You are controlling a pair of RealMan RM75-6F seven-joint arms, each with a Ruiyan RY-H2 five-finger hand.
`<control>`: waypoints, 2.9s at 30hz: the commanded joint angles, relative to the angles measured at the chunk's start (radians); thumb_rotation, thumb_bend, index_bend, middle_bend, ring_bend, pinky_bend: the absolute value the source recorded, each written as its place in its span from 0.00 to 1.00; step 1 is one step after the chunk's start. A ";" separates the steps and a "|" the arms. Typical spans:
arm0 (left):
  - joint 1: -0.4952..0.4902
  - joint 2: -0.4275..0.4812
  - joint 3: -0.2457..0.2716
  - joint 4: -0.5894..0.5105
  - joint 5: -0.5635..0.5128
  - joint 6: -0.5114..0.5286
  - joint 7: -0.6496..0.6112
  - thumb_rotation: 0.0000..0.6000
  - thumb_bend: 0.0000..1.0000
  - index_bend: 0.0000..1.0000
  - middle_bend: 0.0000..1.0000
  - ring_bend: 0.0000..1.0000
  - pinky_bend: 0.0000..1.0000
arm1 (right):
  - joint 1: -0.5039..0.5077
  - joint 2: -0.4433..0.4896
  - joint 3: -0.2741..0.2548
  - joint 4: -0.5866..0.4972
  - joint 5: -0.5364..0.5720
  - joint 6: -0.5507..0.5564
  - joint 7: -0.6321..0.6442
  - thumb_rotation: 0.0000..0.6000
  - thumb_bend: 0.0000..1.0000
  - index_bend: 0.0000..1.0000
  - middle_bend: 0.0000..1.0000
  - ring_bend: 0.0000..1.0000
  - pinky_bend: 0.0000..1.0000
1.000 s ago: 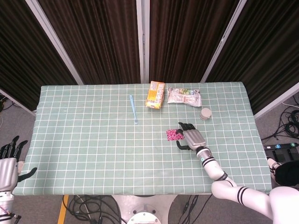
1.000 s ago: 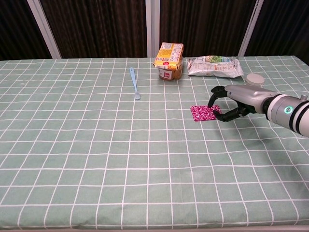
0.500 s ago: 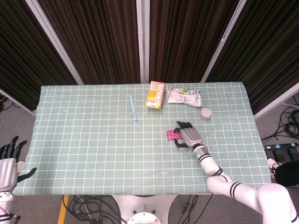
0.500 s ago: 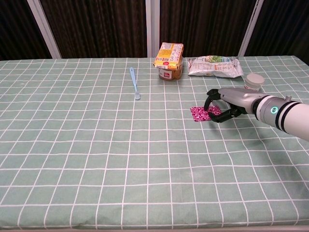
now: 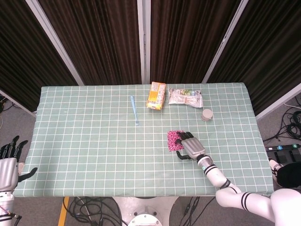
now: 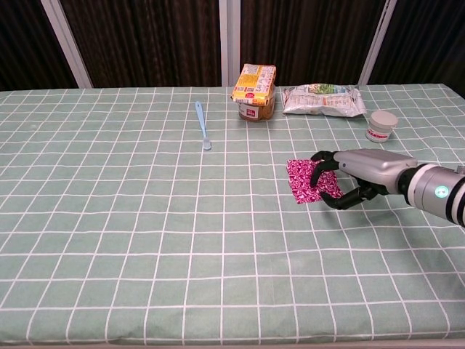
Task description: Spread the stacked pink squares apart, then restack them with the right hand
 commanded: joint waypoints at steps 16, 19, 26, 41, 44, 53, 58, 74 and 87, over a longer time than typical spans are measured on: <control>0.011 -0.002 0.005 0.002 -0.004 0.005 -0.001 1.00 0.16 0.21 0.15 0.14 0.14 | 0.018 -0.025 0.034 0.055 0.032 -0.010 -0.016 0.53 0.45 0.30 0.03 0.00 0.00; 0.013 -0.001 0.006 0.001 -0.005 0.005 -0.001 1.00 0.16 0.21 0.15 0.14 0.15 | 0.028 -0.043 0.034 0.085 0.035 -0.023 -0.020 0.53 0.45 0.30 0.03 0.00 0.00; 0.014 -0.003 0.006 0.006 -0.005 0.004 -0.005 1.00 0.16 0.21 0.15 0.14 0.14 | 0.017 -0.032 0.014 0.067 0.019 -0.015 -0.025 0.52 0.46 0.30 0.03 0.00 0.00; 0.009 -0.007 0.003 0.012 -0.002 -0.001 -0.007 1.00 0.16 0.21 0.15 0.14 0.15 | -0.038 0.054 -0.055 -0.101 -0.038 0.056 -0.078 0.52 0.46 0.30 0.03 0.00 0.00; 0.008 -0.007 0.003 0.011 -0.001 -0.002 -0.006 1.00 0.16 0.21 0.15 0.14 0.15 | -0.038 0.060 -0.030 -0.106 -0.031 0.073 -0.064 0.52 0.45 0.31 0.03 0.00 0.00; 0.013 -0.006 0.005 0.009 -0.002 0.003 -0.004 1.00 0.16 0.21 0.15 0.14 0.14 | 0.031 0.003 0.059 0.008 0.040 0.013 -0.051 0.51 0.45 0.30 0.03 0.00 0.00; 0.018 -0.002 0.007 0.007 -0.006 0.005 -0.003 1.00 0.16 0.21 0.15 0.14 0.14 | 0.074 -0.054 0.079 0.090 0.076 -0.040 -0.062 0.52 0.46 0.30 0.03 0.00 0.00; 0.018 -0.003 0.007 0.010 -0.004 0.002 -0.004 1.00 0.16 0.21 0.15 0.14 0.15 | 0.065 -0.065 0.038 0.119 0.078 -0.044 -0.082 0.53 0.46 0.30 0.03 0.00 0.00; 0.009 -0.007 0.004 0.009 0.004 -0.003 -0.002 1.00 0.16 0.21 0.15 0.14 0.14 | -0.019 0.058 -0.048 -0.024 0.030 0.034 -0.124 0.53 0.45 0.30 0.03 0.00 0.00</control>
